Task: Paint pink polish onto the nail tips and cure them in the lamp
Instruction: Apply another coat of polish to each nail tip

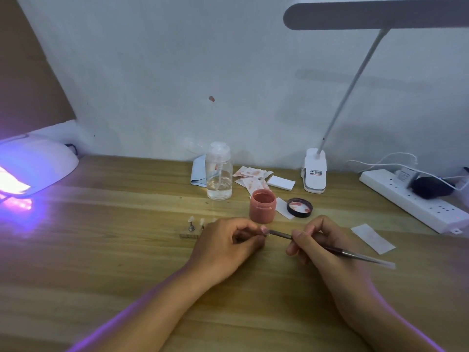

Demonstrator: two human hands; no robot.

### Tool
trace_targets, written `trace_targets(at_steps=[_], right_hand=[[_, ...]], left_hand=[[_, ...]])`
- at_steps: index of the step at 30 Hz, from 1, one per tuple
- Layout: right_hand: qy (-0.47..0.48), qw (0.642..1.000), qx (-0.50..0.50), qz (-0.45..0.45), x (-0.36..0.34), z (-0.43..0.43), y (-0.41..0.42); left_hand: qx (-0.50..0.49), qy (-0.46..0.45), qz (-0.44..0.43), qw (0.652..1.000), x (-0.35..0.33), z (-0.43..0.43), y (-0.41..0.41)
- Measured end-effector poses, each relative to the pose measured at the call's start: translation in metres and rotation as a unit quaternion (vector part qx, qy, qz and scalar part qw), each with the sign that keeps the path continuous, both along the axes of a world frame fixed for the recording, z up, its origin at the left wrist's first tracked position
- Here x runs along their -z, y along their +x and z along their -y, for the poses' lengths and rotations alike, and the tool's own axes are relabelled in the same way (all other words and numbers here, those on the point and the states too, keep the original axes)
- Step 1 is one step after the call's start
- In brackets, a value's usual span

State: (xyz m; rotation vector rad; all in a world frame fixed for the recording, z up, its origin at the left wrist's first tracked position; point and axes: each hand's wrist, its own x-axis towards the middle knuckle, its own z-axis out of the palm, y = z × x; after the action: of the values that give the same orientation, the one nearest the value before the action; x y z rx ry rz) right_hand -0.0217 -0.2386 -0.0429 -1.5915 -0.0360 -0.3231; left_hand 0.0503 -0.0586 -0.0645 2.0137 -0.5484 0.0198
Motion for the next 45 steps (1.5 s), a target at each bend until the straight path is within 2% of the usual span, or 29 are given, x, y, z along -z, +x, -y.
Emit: trace_targets(at_steps=[19,24,30,33,36,38,41,45], right_hand=[[0.017,0.999,0.016,0.024,-0.002,0.0,0.0],[-0.001,1.0,-0.018,0.002,-0.004,-0.004,-0.002],[-0.016,1.0,-0.007,0.014,-0.004,-0.005,0.0],[-0.001,0.999,0.015,0.029,-0.003,-0.004,-0.002],[0.021,0.994,0.079,0.072,-0.005,-0.001,-0.005],[0.006,0.989,0.108,0.098,-0.008,-0.001,-0.005],[-0.024,0.99,0.097,0.096,-0.017,-0.002,-0.002],[-0.074,0.993,0.083,0.031,-0.029,-0.002,0.014]], left_hand=[[-0.001,-0.005,-0.004,1.0,-0.001,0.001,-0.001],[-0.001,0.011,0.0,1.0,-0.001,0.0,-0.001],[0.001,0.008,0.0,1.0,-0.003,0.0,-0.001],[0.003,0.002,0.002,1.0,-0.004,0.0,-0.003],[0.001,0.0,0.004,1.0,-0.005,0.001,-0.003],[0.002,0.0,0.0,1.0,-0.005,0.0,-0.003],[0.004,-0.006,-0.001,1.0,-0.006,0.0,-0.002],[0.0,-0.014,-0.003,1.0,-0.004,-0.001,-0.001]])
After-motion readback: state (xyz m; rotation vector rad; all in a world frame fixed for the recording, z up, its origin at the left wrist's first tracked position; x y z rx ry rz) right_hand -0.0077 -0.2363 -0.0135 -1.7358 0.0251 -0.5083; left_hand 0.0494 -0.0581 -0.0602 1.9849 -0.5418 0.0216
